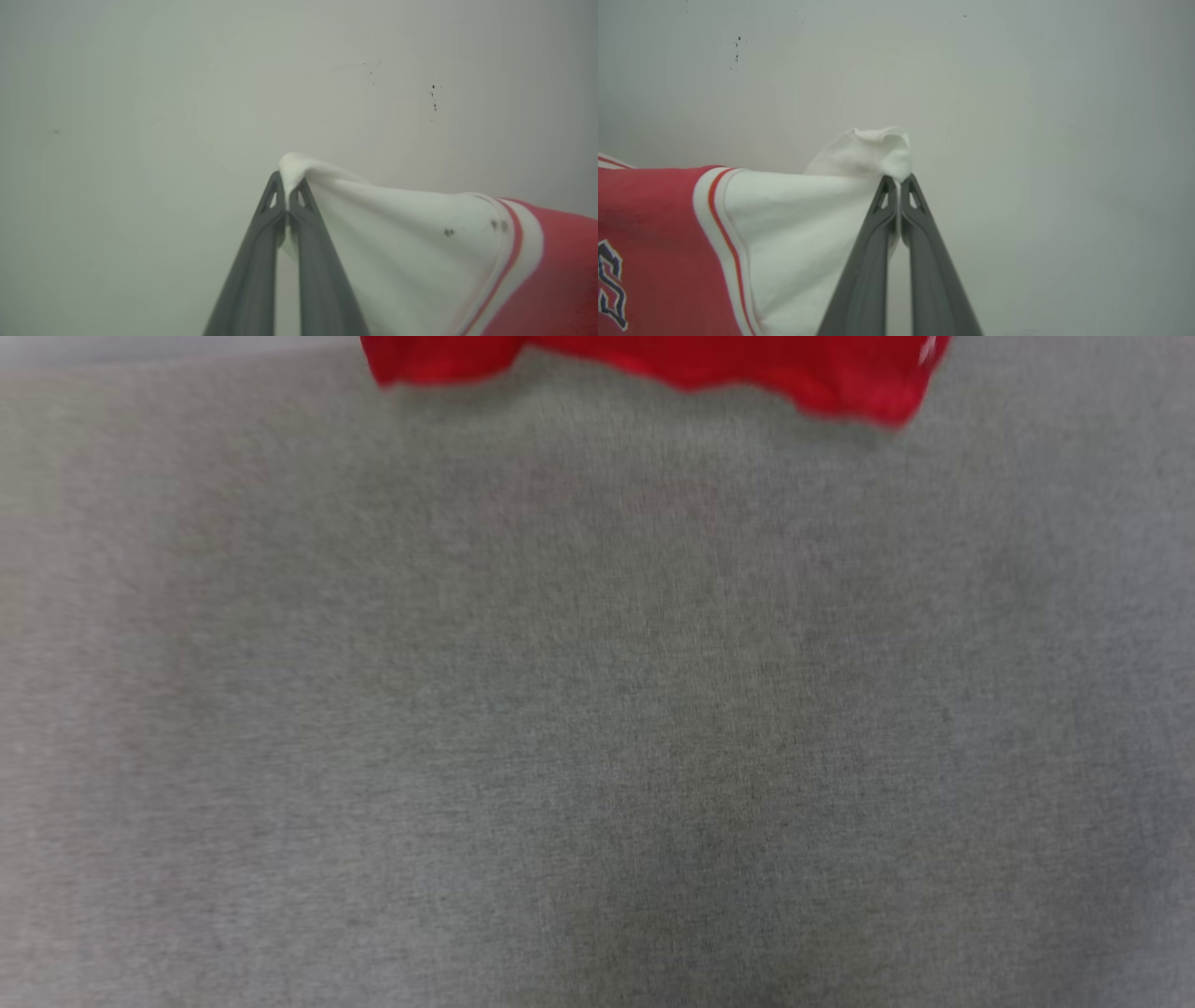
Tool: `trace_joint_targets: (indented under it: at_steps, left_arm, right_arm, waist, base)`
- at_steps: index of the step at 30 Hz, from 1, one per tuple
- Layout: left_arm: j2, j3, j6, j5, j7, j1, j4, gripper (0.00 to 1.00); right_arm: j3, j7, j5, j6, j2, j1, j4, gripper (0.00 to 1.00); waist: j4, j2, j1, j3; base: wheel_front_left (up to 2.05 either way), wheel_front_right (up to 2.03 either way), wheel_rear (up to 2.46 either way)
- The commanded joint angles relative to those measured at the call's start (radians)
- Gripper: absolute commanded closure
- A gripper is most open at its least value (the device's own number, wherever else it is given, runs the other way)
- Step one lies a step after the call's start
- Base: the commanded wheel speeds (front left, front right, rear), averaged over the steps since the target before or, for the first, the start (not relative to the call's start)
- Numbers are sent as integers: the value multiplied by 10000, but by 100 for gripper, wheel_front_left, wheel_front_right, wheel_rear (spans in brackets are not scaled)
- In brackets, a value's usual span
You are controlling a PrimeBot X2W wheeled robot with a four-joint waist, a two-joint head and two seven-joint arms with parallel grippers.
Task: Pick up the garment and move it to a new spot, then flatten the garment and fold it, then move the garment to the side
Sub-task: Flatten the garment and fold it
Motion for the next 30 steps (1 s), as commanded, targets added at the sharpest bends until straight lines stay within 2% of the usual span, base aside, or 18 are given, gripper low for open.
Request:
trace_joint_targets:
  at_steps: [1,8,16,23,30]
  left_arm:
    - [80,81,13,21,-109,-234,59,100]
    - [143,412,-4,-87,-610,-1108,259,100]
    - [-28,665,95,-376,-1081,-791,224,100]
    - [-250,829,3,-713,-1422,-235,362,100]
    - [-222,708,-329,-646,-1762,1019,170,100]
  right_arm:
    - [38,-171,-71,-10,18,-248,89,100]
    - [542,-1327,317,-10,406,-1401,565,100]
    - [1311,-1970,652,-10,775,-1672,852,100]
    - [2054,-2258,1189,-10,803,-1525,1253,100]
    - [2915,-2580,2044,-10,404,-516,1012,100]
  waist:
    - [-276,0,-2,737]
    - [-340,0,-2,1897]
    - [-227,0,-2,3005]
    - [-49,0,-2,3258]
    - [223,0,-2,2771]
  base:
    - [0,0,0]
    - [0,0,0]
    - [0,0,0]
    - [0,0,0]
    - [0,0,0]
